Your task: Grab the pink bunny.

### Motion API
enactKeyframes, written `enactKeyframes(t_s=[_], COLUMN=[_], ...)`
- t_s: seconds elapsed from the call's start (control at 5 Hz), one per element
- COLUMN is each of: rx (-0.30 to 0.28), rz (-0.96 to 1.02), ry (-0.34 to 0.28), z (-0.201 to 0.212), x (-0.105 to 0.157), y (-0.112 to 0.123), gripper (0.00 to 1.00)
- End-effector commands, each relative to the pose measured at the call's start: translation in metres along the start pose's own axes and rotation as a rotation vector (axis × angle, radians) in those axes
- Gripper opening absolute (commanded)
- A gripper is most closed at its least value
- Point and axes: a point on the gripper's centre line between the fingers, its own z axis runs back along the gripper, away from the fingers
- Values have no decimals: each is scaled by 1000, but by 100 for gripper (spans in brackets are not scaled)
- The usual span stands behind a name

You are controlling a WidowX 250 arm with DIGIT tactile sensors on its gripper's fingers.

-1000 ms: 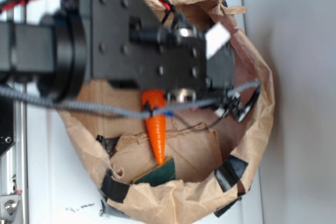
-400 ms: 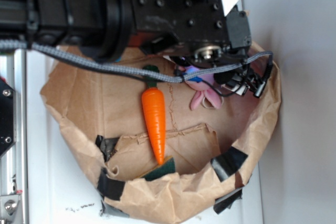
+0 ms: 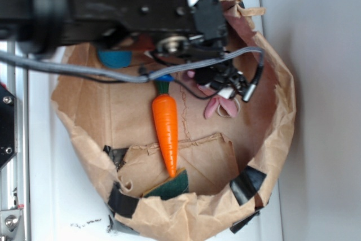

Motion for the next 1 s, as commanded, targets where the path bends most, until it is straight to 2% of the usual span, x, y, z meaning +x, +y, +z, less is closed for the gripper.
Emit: enactKeyframes(t_s=[0.0, 0.2, 0.6, 0.8], rx=[-31, -11, 6, 17], rz=[141, 187, 184, 113], ry=[-74, -80, -146, -159], z=[-2, -14, -34, -40], x=[9, 14, 8, 1], y=[-7, -17, -33, -30], gripper=[100, 100, 100, 100])
